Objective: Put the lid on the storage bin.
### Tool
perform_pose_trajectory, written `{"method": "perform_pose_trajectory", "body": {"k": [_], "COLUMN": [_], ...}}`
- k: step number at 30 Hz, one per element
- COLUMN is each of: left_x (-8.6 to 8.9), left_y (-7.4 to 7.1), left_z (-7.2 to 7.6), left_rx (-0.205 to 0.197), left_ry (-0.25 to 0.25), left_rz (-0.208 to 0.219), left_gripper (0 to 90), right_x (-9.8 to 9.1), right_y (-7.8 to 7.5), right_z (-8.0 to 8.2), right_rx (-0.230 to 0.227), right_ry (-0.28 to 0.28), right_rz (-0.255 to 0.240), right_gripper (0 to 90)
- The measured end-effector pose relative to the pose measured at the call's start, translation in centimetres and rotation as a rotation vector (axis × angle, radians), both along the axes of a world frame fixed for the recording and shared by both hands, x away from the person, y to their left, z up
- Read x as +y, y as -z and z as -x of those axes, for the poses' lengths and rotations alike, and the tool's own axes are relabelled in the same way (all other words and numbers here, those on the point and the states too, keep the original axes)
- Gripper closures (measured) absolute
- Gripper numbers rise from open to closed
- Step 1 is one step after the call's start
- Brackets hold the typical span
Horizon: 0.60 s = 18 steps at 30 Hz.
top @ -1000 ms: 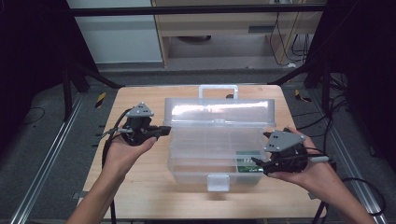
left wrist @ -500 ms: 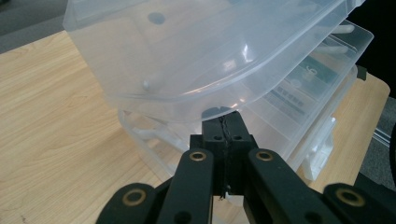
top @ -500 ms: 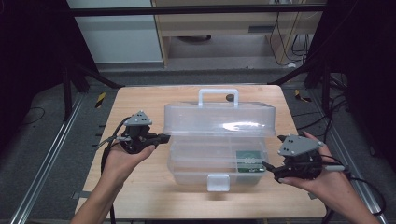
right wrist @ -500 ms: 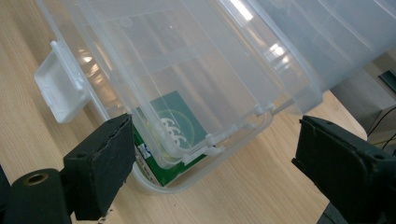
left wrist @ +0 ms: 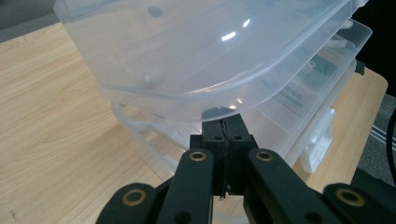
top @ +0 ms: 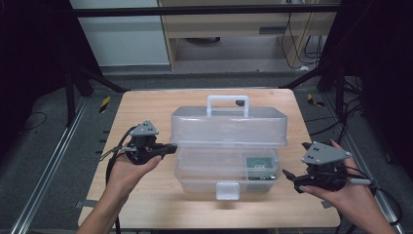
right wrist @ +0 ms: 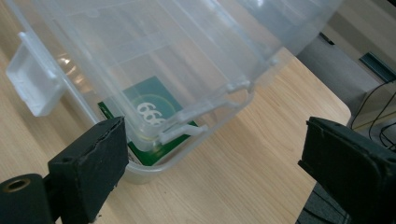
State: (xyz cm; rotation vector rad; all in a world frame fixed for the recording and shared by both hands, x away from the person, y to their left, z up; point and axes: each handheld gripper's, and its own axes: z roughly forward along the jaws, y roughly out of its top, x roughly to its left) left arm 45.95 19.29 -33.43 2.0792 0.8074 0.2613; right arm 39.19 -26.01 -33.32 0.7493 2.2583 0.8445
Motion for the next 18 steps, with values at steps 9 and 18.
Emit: {"method": "perform_pose_trajectory", "body": {"k": [9, 18], "left_x": [0.2, 0.3], "left_y": [0.9, 1.7], "left_z": [0.5, 1.0], "left_rx": [-0.002, -0.011], "left_ry": [0.004, 0.001], "left_rz": [0.000, -0.003], "left_gripper": [90.0, 90.0], "right_x": [-1.9, -3.8], "right_y": [0.8, 2.7], "right_z": [-0.6, -1.9], "right_rx": [-0.029, -0.013], "right_ry": [0.115, 0.205], "right_rz": [0.003, -0.008], "right_gripper": [10.9, 12.5]}}
